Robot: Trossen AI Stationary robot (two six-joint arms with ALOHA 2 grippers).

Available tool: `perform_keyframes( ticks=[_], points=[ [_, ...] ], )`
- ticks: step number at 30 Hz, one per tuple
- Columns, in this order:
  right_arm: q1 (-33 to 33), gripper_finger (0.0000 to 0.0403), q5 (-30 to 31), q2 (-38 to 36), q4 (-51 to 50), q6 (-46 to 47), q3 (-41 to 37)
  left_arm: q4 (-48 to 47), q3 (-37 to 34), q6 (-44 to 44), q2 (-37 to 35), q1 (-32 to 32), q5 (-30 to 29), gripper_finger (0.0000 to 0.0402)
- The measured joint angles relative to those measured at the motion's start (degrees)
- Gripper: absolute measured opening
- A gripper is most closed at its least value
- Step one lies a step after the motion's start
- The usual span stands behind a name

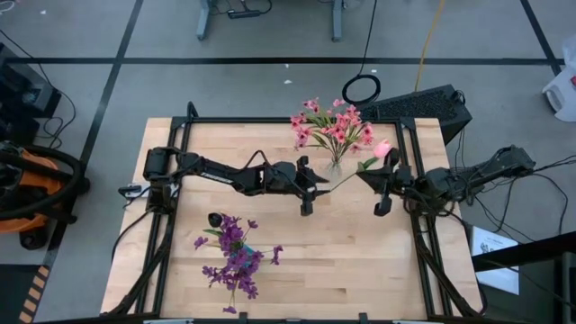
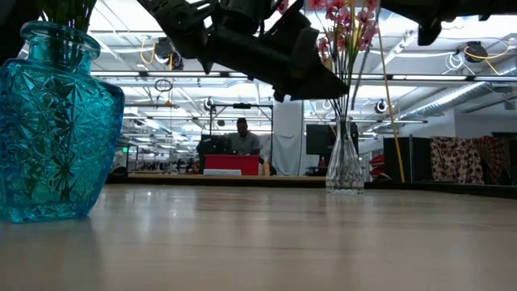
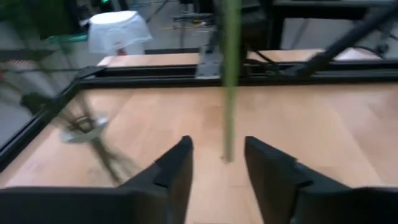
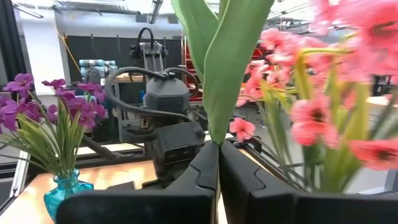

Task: Sort flowers into vase by color
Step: Put the pink tulip into the transparent vase

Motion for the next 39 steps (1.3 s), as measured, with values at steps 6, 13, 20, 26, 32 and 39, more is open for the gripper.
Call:
perform_keyframes(
  ticks=[6, 13, 20, 26, 32, 39],
  points=[
    [0.0, 0.0001, 0.2, -12.6, -15.0, 3.6, -0.1, 0.1, 0.0, -2.5, 0.0, 1.9, -3.8, 0.0215],
    [-1.0, 0.0, 4.9, -24.6, -8.2, -0.9, -8.4, 3.1, 0.0, -2.9, 0.0, 4.6, -4.0, 0.0222],
    [-3.8, 0.0, 6.0, -30.4, -0.1, -9.2, -11.8, 4.5, 0.0, -2.5, 0.0, 7.1, -0.1, 0.0206],
    [-5.9, 0.0, 5.5, -30.6, 3.5, -12.4, -11.8, 3.5, 0.0, -2.5, 0.0, 8.0, 1.0, 0.0191],
    [-9.2, 0.0, 2.7, -27.6, 4.1, -10.2, -11.8, 3.5, 0.0, -2.5, 0.0, 8.0, 1.0, 0.0187],
    [-14.5, 0.0, 1.7, -18.8, 9.7, -8.5, -11.8, 3.4, 0.0, -2.6, 0.0, 7.8, 1.0, 0.0187]
  ],
)
